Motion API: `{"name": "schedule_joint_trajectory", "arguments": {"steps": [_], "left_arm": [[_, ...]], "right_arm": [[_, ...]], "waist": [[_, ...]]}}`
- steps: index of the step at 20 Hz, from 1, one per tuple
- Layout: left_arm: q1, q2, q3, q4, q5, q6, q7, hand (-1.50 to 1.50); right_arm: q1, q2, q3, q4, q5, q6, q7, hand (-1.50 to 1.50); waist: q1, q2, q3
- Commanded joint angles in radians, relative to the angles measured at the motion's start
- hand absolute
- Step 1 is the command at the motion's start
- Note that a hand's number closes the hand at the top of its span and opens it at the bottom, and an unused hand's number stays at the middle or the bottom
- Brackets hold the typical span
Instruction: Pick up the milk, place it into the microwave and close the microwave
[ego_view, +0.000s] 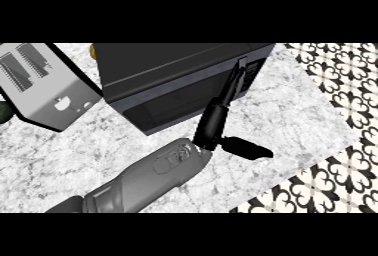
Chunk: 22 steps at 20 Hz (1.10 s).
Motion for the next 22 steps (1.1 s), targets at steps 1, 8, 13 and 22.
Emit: {"name": "schedule_joint_trajectory", "arguments": {"steps": [1,8,13,22], "left_arm": [[-0.043,-0.005,0.010,0.031,0.034,-0.002,-0.010,-1.50],[-0.049,-0.005,0.001,0.043,0.073,0.012,-0.047,-1.50],[-0.068,-0.005,-0.011,0.052,0.100,0.020,-0.058,-1.50],[-0.075,-0.005,-0.029,0.077,0.143,0.026,-0.091,-1.50]], "right_arm": [[-0.016,-0.020,-0.001,0.007,-0.023,0.010,0.014,-1.50],[-0.023,-0.043,-0.005,0.021,-0.044,0.025,0.029,-1.50],[-0.047,-0.066,-0.009,0.025,-0.060,0.026,0.043,-1.50],[-0.059,-0.088,-0.011,0.032,-0.103,0.047,0.055,-1.50]], "waist": [[-0.011,0.007,0.000],[-0.025,0.007,0.001],[-0.023,0.007,0.001],[-0.032,0.002,0.001]]}}
